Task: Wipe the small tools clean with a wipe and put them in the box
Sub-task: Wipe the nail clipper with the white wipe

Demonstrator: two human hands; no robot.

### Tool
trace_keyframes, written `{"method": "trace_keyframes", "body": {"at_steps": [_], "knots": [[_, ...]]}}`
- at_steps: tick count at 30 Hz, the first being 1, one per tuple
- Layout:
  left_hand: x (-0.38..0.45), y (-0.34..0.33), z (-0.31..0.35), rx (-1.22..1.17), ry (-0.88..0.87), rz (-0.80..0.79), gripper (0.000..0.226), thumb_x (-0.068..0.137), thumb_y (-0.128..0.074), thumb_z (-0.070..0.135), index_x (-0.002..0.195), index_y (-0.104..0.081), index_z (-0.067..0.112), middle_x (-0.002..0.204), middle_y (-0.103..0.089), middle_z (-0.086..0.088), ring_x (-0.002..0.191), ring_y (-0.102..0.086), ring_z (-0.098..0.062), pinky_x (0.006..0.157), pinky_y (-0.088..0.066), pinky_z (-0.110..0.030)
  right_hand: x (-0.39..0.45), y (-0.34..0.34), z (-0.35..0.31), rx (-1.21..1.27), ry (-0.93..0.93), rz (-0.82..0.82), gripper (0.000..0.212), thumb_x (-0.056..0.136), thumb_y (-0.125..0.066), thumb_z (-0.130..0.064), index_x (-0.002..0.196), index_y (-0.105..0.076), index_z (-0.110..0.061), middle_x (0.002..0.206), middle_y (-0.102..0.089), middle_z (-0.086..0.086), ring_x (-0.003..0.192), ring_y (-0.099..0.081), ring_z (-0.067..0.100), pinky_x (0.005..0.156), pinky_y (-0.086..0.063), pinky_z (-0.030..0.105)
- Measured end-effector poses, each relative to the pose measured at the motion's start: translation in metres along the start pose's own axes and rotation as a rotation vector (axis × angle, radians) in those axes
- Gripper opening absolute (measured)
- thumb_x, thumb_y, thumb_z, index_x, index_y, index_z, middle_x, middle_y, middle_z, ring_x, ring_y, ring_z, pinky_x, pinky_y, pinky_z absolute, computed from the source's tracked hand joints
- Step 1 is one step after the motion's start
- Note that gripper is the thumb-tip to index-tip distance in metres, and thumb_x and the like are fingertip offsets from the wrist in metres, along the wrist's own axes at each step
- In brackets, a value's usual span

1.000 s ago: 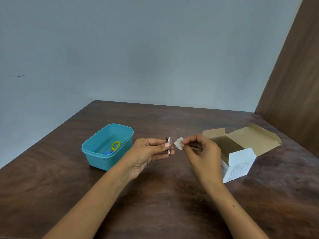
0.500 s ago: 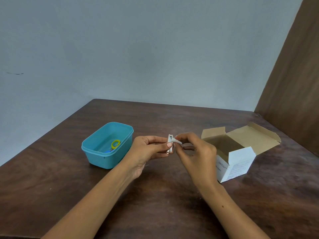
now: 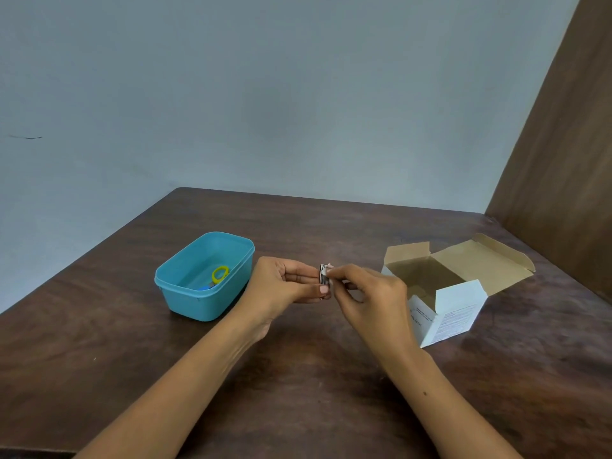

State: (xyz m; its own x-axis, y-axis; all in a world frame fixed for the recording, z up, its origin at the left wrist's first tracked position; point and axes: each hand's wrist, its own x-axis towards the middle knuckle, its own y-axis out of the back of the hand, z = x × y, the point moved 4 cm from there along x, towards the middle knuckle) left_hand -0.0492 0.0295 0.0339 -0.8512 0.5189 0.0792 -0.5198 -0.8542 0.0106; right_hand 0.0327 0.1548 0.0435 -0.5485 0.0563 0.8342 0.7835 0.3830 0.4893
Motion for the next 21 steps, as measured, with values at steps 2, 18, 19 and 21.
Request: {"method": "trace_keyframes", "body": {"at_steps": [2,18,19,21], "knots": [[0.0012,0.0031,-0.0003,-0.004,-0.005,0.027,0.028,0.068,-0.077,-0.005,0.095,-0.073,0.001,0.085,-0.075,-0.013,0.079,-0.073,-0.02,0.068,-0.059,-0.024,-0.0014,-0.0024,-0.0027,0.027,0.022,-0.053,0.013,0.074,-0.074,-0.008,0.085,-0.072,-0.015,0.076,-0.074,-0.001,0.068,-0.069,0.011,0.057,-0.057,0.031],[0.0015,0.0045,0.0033,0.037,-0.06,-0.039,0.031,0.067,-0.077,-0.007,0.097,-0.072,-0.001,0.086,-0.075,-0.014,0.08,-0.073,-0.019,0.067,-0.057,-0.022,-0.001,-0.0013,-0.0064,0.062,0.003,0.012,0.015,0.074,-0.075,-0.005,0.086,-0.074,-0.013,0.08,-0.075,0.0,0.073,-0.07,0.01,0.065,-0.053,0.018],[0.0016,0.0038,0.0031,0.041,-0.056,-0.051,0.031,0.067,-0.078,-0.006,0.097,-0.073,0.0,0.086,-0.075,-0.014,0.081,-0.073,-0.019,0.07,-0.058,-0.023,-0.0002,-0.0007,-0.0061,0.052,-0.007,0.026,0.016,0.074,-0.075,-0.004,0.087,-0.074,-0.012,0.08,-0.075,0.001,0.072,-0.07,0.01,0.066,-0.052,0.016],[0.0013,0.0026,0.003,0.056,-0.045,-0.075,0.031,0.068,-0.078,-0.004,0.098,-0.073,0.001,0.087,-0.075,-0.013,0.085,-0.073,-0.02,0.076,-0.058,-0.027,0.001,0.0,-0.0043,0.045,-0.026,0.033,0.017,0.074,-0.076,-0.001,0.088,-0.074,-0.011,0.079,-0.075,0.001,0.071,-0.069,0.01,0.067,-0.051,0.014]]}}
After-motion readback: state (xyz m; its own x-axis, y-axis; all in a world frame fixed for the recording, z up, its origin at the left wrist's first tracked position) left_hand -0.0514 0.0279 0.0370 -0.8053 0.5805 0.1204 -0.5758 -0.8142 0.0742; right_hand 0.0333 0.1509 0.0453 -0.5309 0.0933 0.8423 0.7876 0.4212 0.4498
